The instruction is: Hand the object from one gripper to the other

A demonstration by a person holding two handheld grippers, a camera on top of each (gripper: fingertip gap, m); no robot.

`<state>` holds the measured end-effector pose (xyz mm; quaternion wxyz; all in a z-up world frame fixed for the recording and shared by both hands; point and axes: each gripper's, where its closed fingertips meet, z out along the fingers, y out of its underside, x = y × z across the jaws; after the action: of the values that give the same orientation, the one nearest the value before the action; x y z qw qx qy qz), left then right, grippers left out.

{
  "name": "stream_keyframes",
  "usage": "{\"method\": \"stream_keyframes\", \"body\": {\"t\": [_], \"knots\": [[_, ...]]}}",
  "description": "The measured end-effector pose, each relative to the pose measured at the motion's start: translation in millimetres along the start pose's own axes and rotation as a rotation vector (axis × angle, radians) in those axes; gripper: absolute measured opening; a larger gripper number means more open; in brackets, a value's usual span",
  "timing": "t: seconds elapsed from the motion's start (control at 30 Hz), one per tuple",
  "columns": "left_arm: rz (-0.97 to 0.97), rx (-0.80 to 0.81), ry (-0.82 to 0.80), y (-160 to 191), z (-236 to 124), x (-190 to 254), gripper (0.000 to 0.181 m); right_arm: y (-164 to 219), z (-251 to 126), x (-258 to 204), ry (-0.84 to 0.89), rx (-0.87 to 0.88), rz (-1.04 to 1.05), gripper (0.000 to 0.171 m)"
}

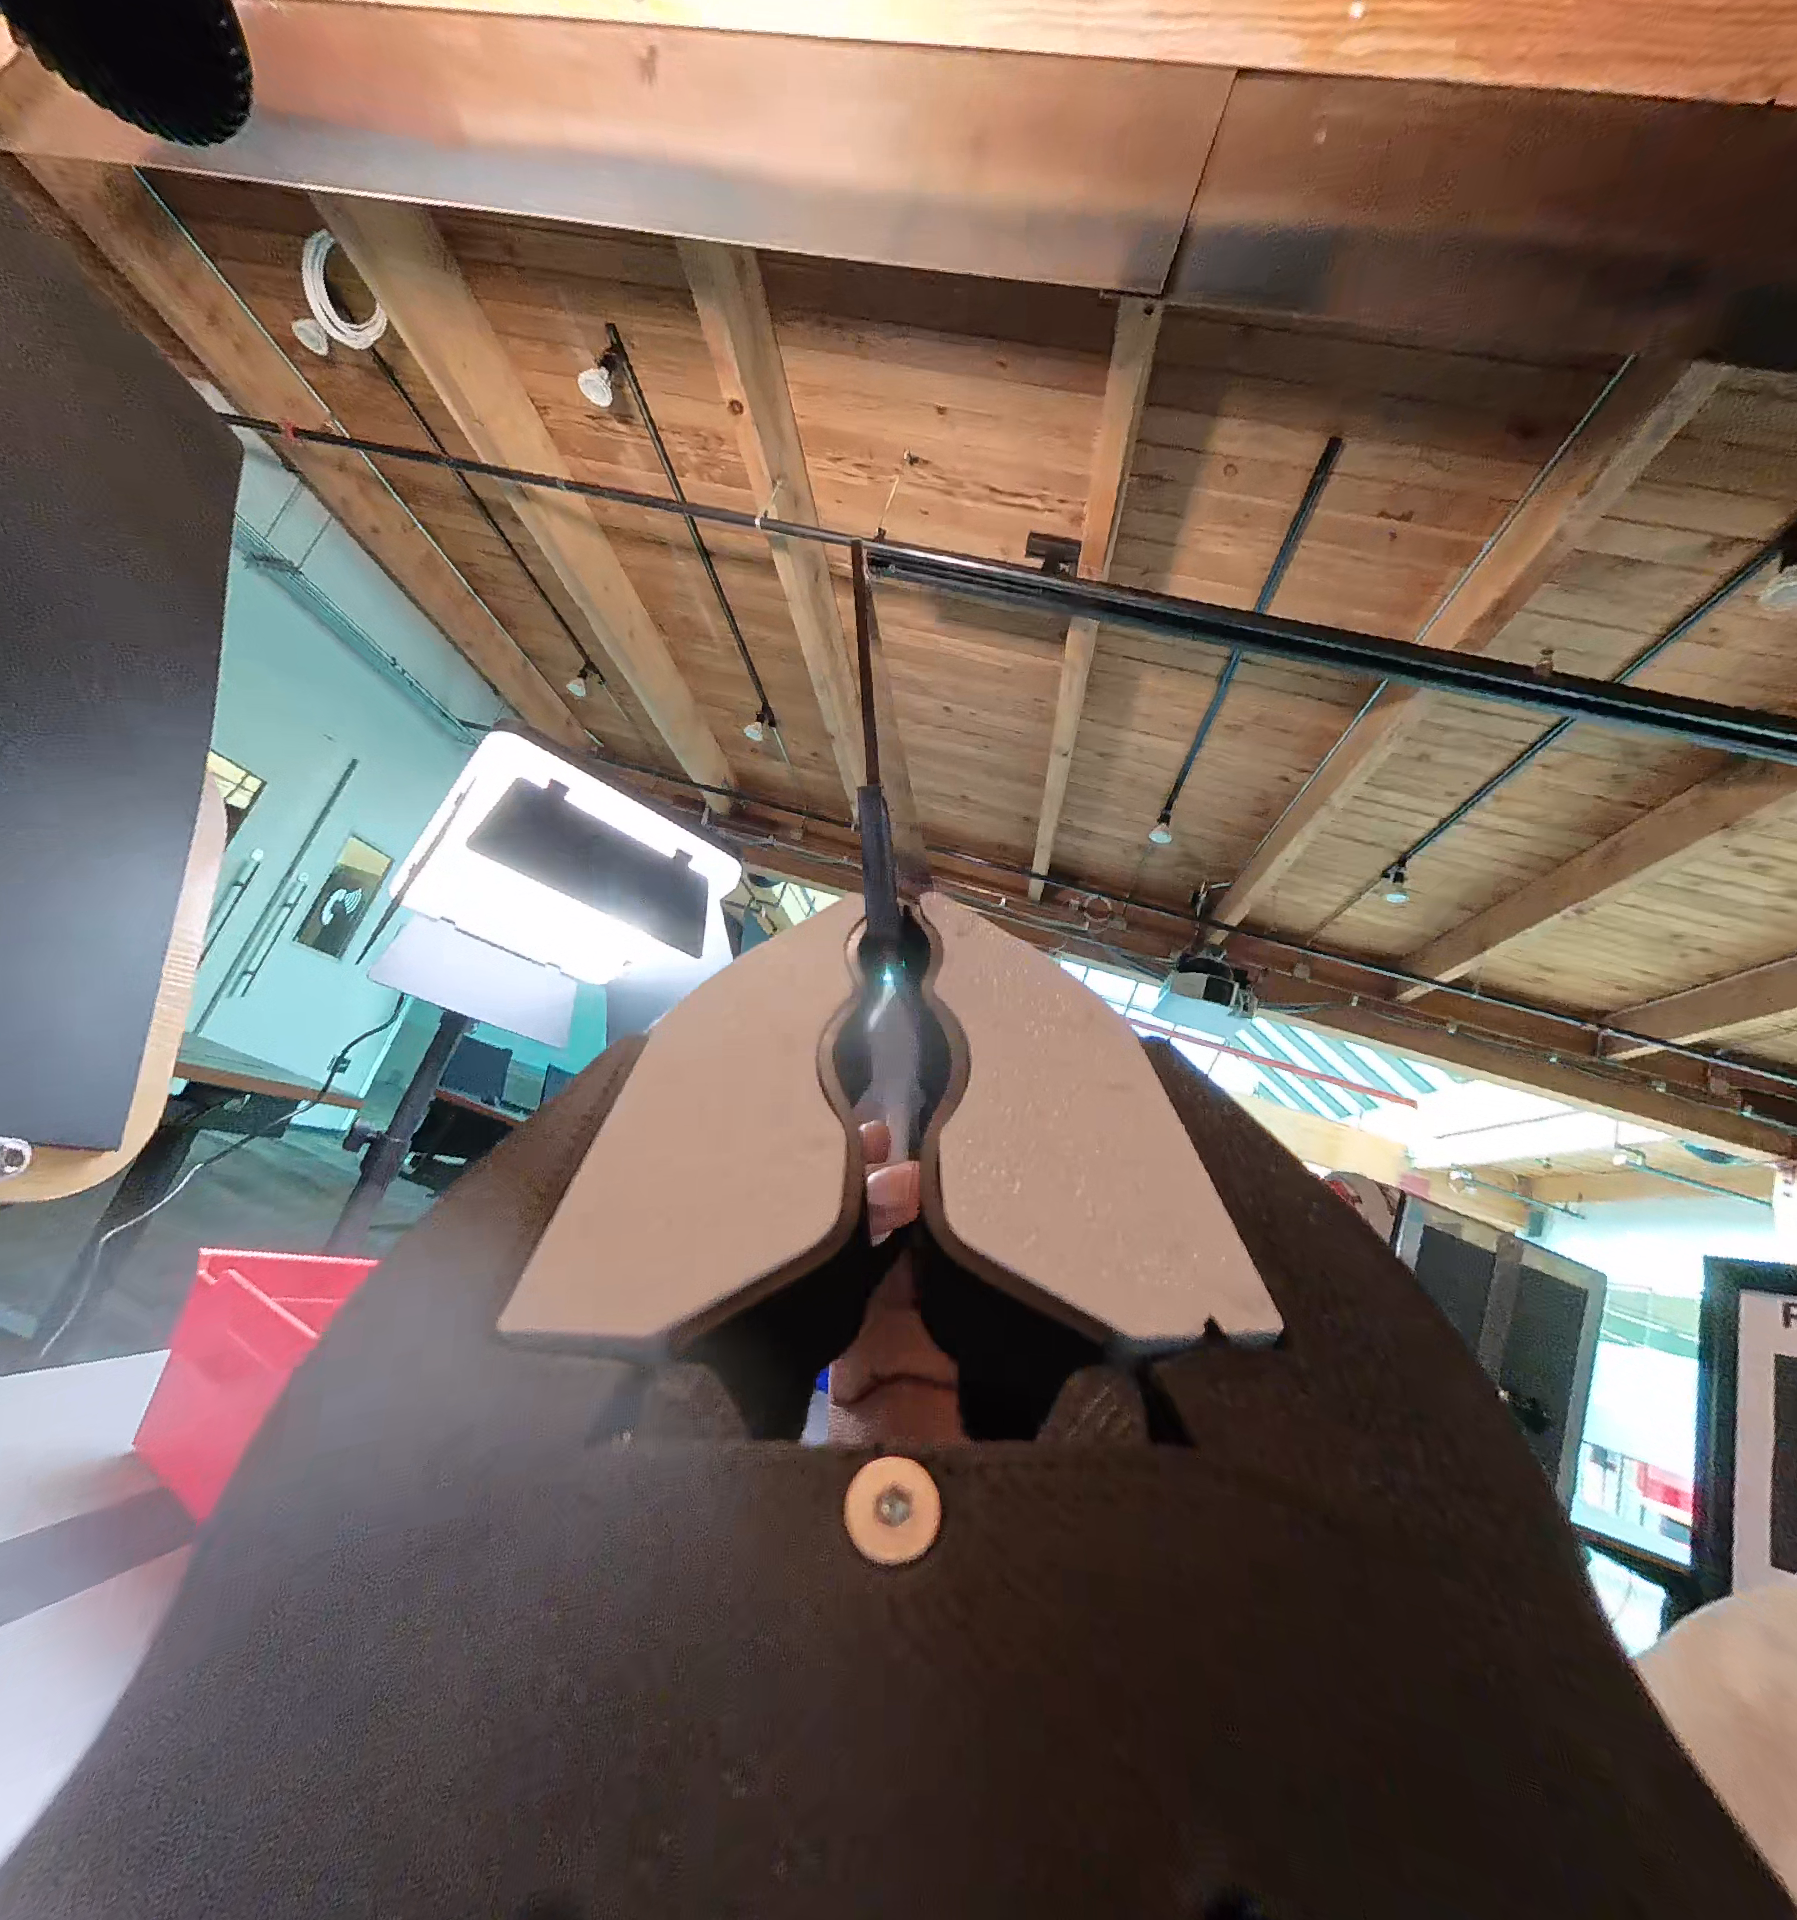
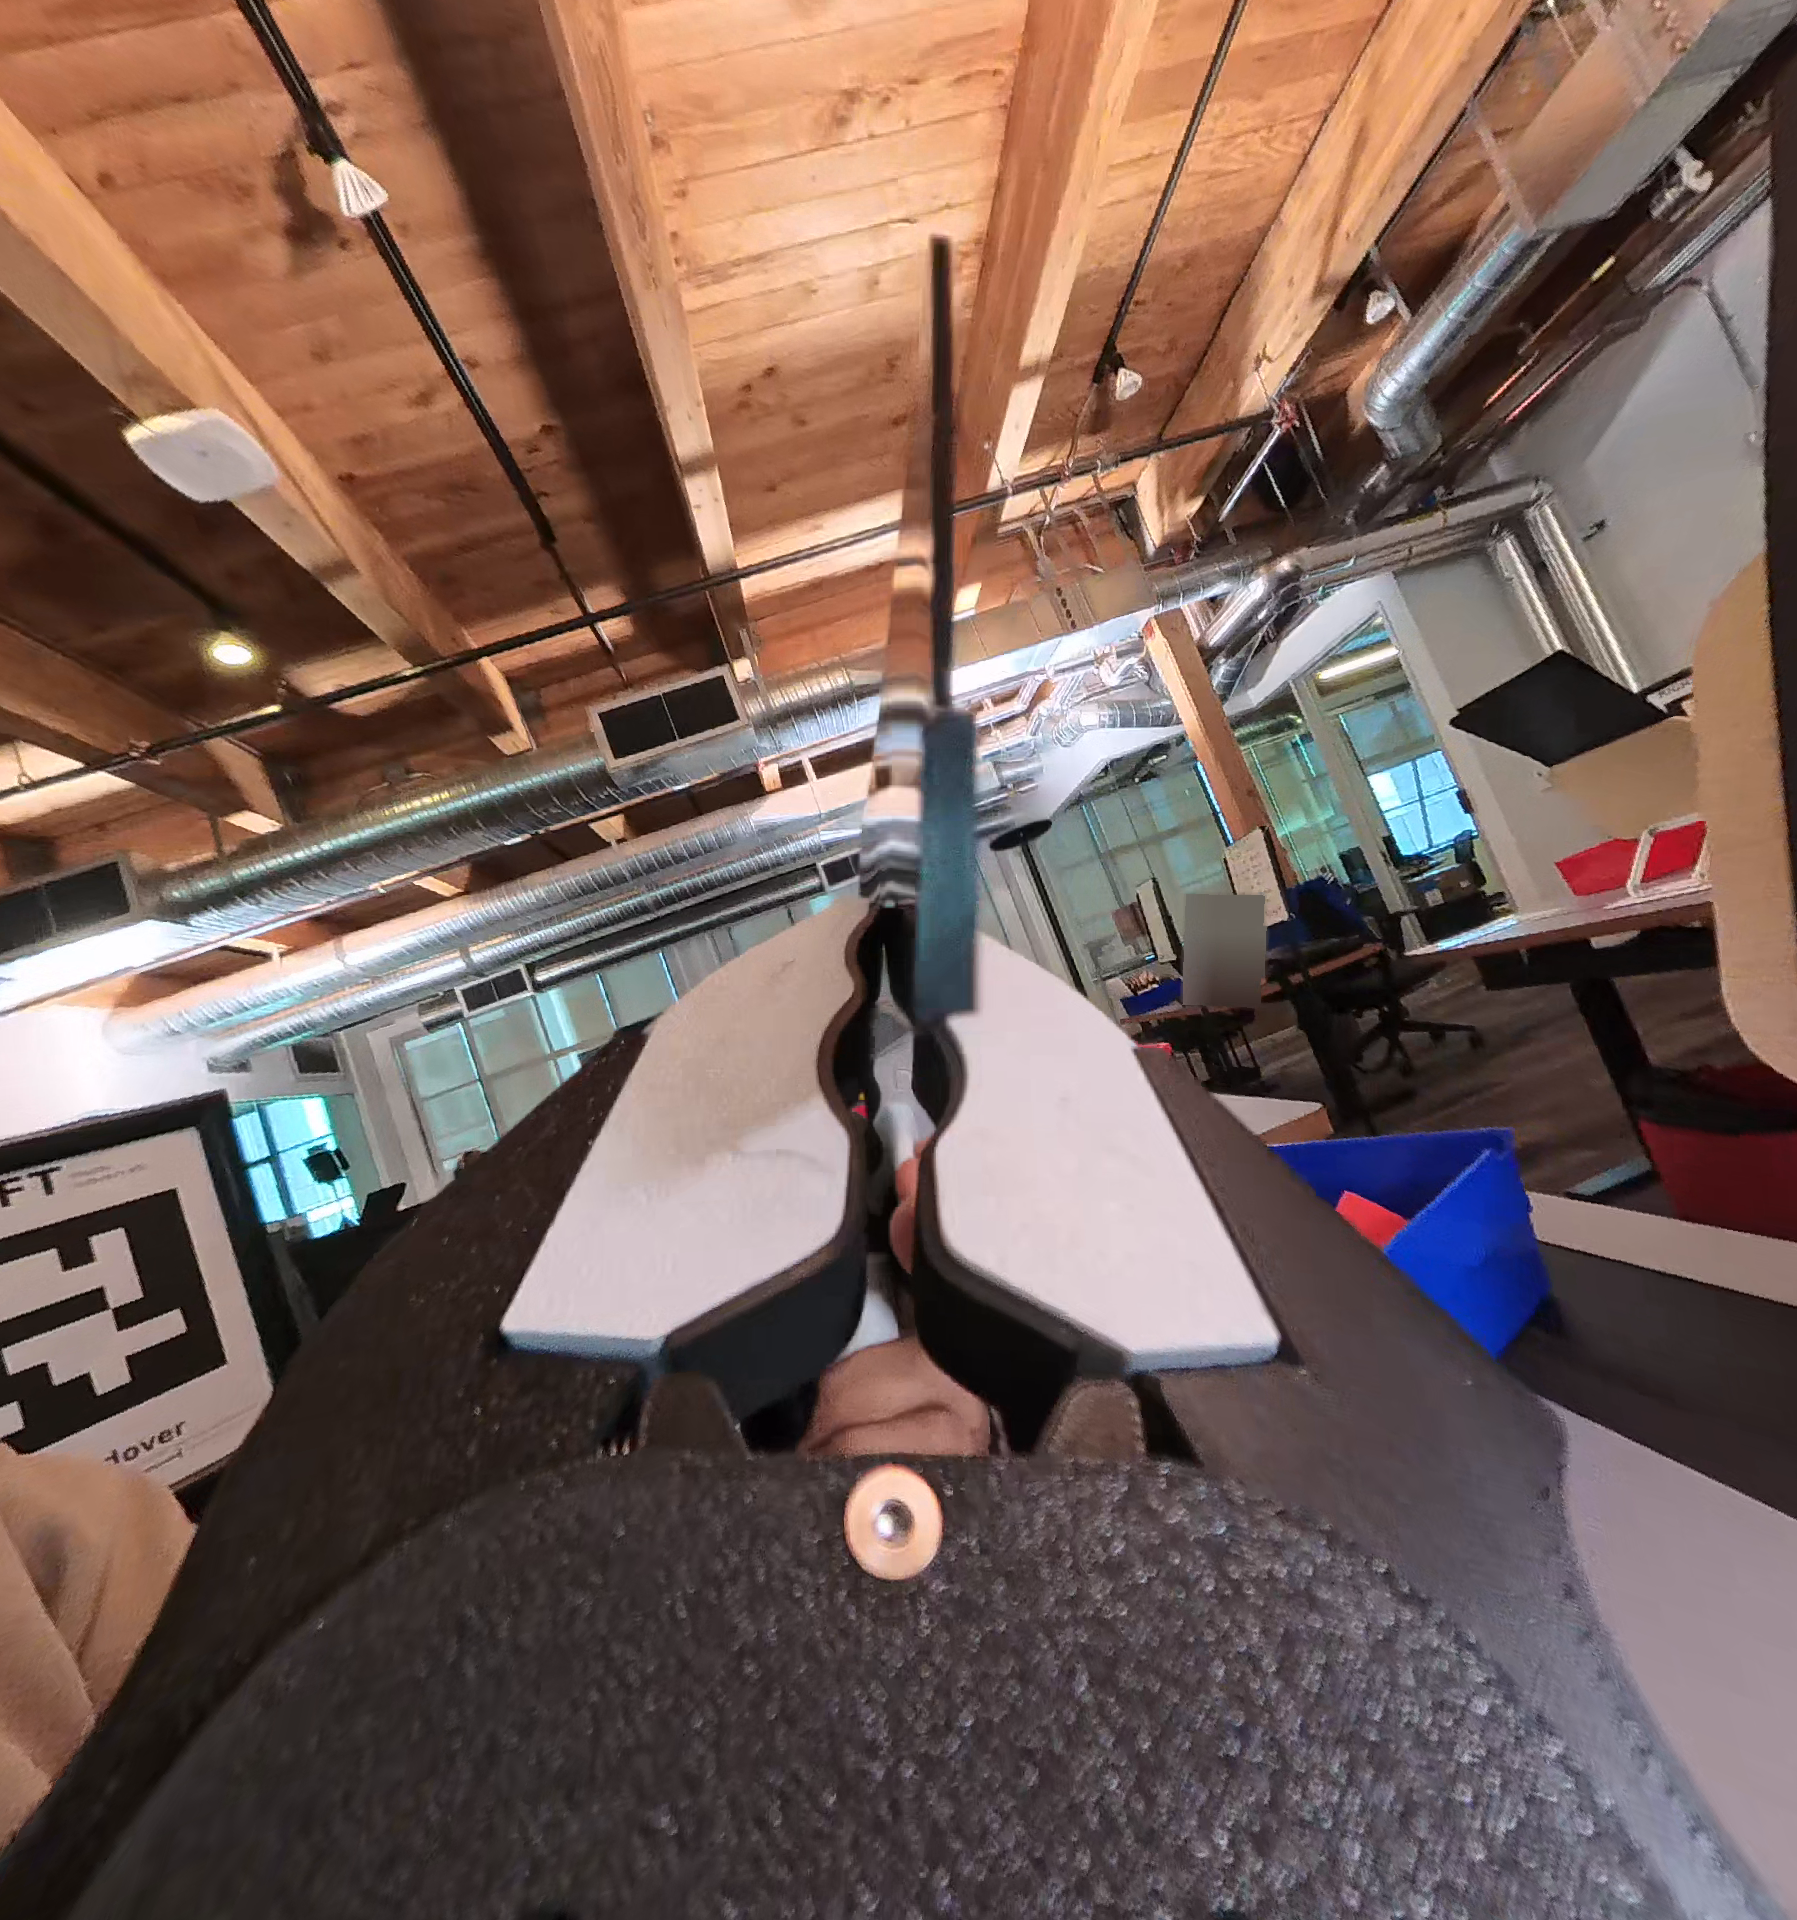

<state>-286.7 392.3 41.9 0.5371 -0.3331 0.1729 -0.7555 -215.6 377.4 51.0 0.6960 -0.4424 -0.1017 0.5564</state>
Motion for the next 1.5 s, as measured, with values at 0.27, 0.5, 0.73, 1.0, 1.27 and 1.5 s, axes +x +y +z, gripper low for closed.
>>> {"method": "stream_keyframes", "body": {"t": [0.27,0.5,0.73,1.0,1.27,1.5], "knots": [[0.019,0.011,0.041,11,38,17,0.009,-2,21,-10,-0.072,-0.076,0.111,0.002],[0.017,0.075,-0.014,-12,31,4,0.002,-14,6,1,0.013,-0.023,0.015,0.011],[-0.073,-0.031,0.036,-24,24,2,0.005,0,9,-7,-0.024,-0.076,-0.028,0.002],[0.068,-0.160,0.022,8,33,13,0.002,13,12,-13,-0.067,0.084,0.032,0.001],[0.095,-0.733,0.079,23,6,24,0.004,33,5,-19,-0.180,-0.284,-0.147,0.020],[0.083,-0.427,0.107,0,24,29,0.015,18,7,-29,-0.215,-0.042,-0.046,0.002]]}}
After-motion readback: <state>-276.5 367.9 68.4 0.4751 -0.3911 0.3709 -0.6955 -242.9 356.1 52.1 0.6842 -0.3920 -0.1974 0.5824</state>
